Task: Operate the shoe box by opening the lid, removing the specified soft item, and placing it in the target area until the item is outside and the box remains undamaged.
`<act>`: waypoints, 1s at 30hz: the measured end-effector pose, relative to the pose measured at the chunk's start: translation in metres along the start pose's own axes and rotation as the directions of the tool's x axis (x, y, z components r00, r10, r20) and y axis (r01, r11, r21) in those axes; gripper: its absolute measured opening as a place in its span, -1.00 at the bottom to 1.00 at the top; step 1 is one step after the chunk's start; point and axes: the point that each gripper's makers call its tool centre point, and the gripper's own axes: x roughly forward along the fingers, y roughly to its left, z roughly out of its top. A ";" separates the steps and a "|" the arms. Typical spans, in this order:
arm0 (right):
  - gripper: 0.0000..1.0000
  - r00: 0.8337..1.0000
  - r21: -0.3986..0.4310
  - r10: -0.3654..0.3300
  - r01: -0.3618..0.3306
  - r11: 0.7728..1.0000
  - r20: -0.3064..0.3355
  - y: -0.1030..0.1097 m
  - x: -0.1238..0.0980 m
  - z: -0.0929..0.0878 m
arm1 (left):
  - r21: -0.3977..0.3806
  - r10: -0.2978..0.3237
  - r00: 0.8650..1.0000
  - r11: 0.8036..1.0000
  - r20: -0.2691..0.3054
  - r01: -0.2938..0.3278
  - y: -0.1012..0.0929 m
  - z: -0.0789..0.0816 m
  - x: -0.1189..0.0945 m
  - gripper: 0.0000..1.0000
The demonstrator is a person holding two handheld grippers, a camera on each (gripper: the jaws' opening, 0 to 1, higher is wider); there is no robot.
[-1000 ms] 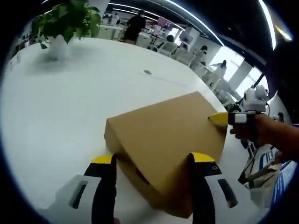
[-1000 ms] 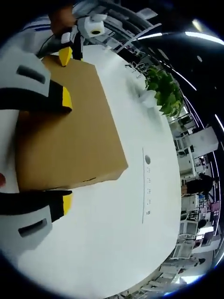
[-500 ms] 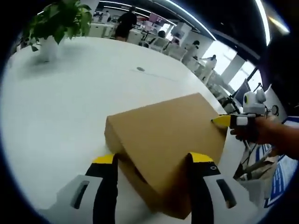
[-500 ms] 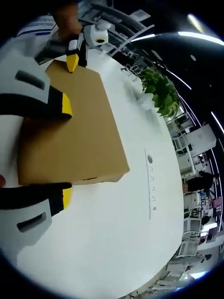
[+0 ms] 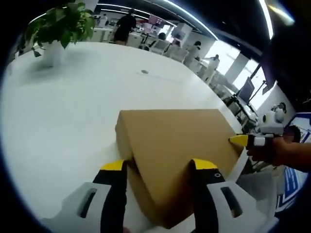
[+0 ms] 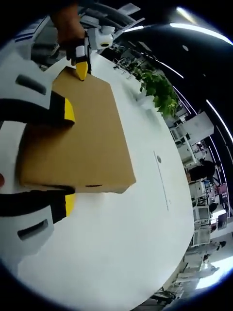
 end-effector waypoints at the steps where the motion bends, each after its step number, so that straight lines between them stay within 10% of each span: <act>1: -0.02 1.000 0.002 -0.002 0.002 1.000 0.000 0.003 -0.002 -0.004 | 0.005 -0.001 1.000 1.000 -0.003 0.001 0.001 -0.001 -0.003 0.01; 8: -0.04 1.000 0.030 -0.021 0.020 0.999 0.020 0.022 -0.016 -0.028 | 0.039 -0.006 1.000 0.999 -0.010 0.007 0.007 -0.015 -0.021 -0.02; 30: 0.00 0.997 -0.015 0.076 -0.076 0.997 -0.028 0.018 -0.011 -0.026 | 0.082 0.017 1.000 0.996 -0.010 -0.016 -0.002 -0.034 -0.034 0.05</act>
